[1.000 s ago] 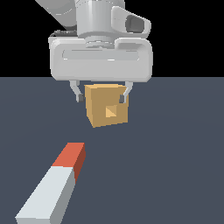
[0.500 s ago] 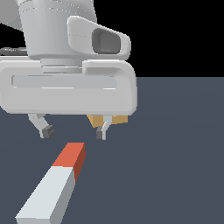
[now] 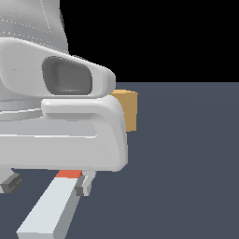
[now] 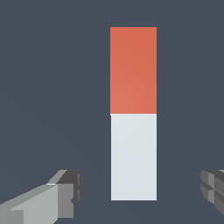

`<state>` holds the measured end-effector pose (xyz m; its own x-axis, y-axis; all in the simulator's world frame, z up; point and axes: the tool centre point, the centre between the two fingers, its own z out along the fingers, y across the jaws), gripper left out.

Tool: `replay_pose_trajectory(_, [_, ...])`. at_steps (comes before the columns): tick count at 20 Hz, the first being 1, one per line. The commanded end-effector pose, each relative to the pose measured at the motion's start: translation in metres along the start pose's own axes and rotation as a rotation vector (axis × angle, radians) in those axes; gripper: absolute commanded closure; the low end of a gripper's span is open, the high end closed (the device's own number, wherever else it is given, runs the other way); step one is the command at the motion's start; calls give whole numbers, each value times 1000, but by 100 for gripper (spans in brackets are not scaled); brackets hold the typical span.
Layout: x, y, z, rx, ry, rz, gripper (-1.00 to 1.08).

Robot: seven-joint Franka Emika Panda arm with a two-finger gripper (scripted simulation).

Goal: Insert the peg into the horizontal hole in a box.

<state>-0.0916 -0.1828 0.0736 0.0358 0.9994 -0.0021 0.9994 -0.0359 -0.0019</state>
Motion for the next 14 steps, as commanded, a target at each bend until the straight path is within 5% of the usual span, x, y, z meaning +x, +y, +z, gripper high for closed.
replay_pose_trajectory(1, [-5, -2, 3, -2, 1, -2, -92])
replay_pose_trajectory(14, [-6, -1, 12, -2, 2, -2, -92])
